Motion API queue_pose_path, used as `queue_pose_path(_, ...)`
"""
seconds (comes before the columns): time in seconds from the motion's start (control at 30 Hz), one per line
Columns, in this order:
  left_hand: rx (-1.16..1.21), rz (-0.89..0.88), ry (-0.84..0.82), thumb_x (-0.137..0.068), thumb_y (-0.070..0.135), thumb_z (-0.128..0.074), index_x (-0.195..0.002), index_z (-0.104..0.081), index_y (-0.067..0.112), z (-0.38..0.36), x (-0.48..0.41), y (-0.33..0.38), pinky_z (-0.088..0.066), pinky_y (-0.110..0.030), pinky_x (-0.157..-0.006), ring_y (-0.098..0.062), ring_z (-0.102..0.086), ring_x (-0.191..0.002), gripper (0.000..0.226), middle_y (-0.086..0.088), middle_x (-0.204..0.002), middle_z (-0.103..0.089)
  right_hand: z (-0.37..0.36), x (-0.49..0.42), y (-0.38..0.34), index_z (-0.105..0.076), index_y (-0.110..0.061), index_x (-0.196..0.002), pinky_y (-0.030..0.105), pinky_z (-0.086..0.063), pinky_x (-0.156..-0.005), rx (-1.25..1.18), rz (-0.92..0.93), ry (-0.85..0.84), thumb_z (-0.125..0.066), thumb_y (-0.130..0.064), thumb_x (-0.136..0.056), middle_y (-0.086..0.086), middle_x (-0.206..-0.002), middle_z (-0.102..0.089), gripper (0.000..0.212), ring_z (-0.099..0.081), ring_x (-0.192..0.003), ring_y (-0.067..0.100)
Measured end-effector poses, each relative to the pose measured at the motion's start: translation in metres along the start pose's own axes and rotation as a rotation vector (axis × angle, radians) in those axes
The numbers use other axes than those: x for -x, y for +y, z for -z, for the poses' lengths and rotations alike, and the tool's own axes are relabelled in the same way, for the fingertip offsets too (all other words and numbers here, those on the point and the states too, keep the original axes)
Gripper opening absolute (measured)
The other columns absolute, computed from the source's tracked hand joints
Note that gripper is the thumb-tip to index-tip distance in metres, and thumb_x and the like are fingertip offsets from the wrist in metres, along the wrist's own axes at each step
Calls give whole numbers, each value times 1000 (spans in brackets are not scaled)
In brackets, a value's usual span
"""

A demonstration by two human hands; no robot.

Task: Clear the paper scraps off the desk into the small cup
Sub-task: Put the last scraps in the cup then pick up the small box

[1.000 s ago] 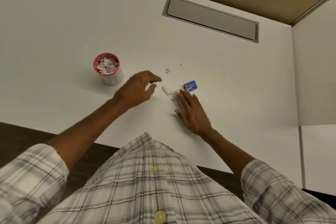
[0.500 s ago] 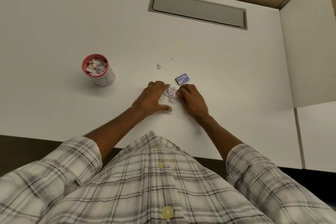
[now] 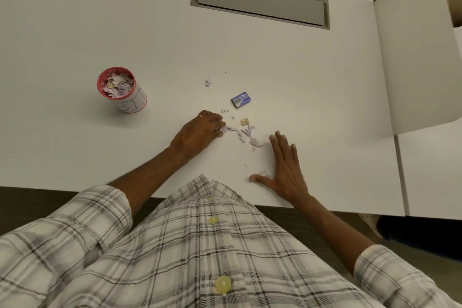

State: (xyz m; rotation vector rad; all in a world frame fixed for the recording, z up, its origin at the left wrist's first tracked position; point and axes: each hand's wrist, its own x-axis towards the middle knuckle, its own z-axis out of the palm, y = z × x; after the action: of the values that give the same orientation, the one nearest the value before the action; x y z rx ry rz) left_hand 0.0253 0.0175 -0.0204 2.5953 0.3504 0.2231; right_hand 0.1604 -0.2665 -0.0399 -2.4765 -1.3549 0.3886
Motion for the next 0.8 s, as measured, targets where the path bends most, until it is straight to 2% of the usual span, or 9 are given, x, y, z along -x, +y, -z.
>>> queue_pose_path(0.13,74,32,97,-92,19,-67,-110,-73,10,0,6,-1,-55,-33,-85,-19,-62,-105,21,-2,-110,-70,-3,-41,-28,0,-20,-163,43,-3,-129,2,-10,44,-50,-77,-89,-2,-172,5,106,5,-159,17)
queue_pose_path(0.23,60,54,108,-91,16,-67,-105,-73,12,1,8,-5,-56,-38,-82,-21,-62,-98,16,-2,-103,-70,-3,-71,-44,-11,-14,-162,40,-3,-130,3,17,38,-45,-60,-101,3,-172,-6,84,-2,-159,20)
queue_pose_path(0.3,65,71,104,-91,15,-65,-107,-72,13,1,10,-5,-55,-39,-82,-21,-60,-100,17,-1,-107,-68,1,-86,-49,-30,-9,-158,45,-14,-129,-52,83,46,-45,-40,-107,9,-167,-25,61,-17,-157,25)
queue_pose_path(0.37,114,83,99,-90,16,-65,-114,-68,13,3,11,-3,-53,-33,-89,-20,-56,-108,24,-2,-119,-62,5,-93,-48,-50,-6,-147,45,-28,-125,-108,153,78,-46,-19,-108,12,-158,-44,41,-34,-151,28)
queue_pose_path(0.43,127,75,80,-89,22,-67,-124,-62,15,5,9,2,-47,-27,-98,-19,-48,-123,36,-2,-135,-52,10,-95,-42,-61,-7,-136,41,-39,-119,-142,147,114,-48,-12,-105,10,-149,-54,34,-48,-142,27)
queue_pose_path(0.57,128,112,62,-87,38,-71,-132,-57,17,0,-7,15,-35,-31,-112,-21,-33,-142,52,-2,-147,-43,18,-80,-22,-64,-12,-132,39,-48,-108,-146,90,162,-52,-25,-104,3,-141,-60,33,-56,-130,20)
queue_pose_path(0.67,155,283,56,-83,47,-72,-133,-58,20,-15,-19,24,-30,-38,-116,-21,-25,-146,59,-1,-151,-40,21,-61,-10,-51,-16,-145,30,-39,-118,-181,82,125,-55,-40,-103,-1,-154,-46,49,-44,-142,15)
queue_pose_path(0.73,170,376,56,-77,52,-76,-134,-57,20,-24,-26,28,-27,-41,-119,-22,-23,-147,68,-1,-152,-39,18,-48,-5,-40,-13,-153,31,-32,-123,-195,78,129,-59,-40,-101,2,-161,-36,62,-34,-149,16)
queue_pose_path(0.8,182,415,91,-74,52,-79,-130,-61,21,-31,-29,32,-27,-41,-119,-23,-26,-146,66,-1,-150,-41,14,-39,-4,-29,-12,-157,37,-28,-126,-196,57,129,-61,-43,-100,3,-165,-27,73,-25,-154,16)
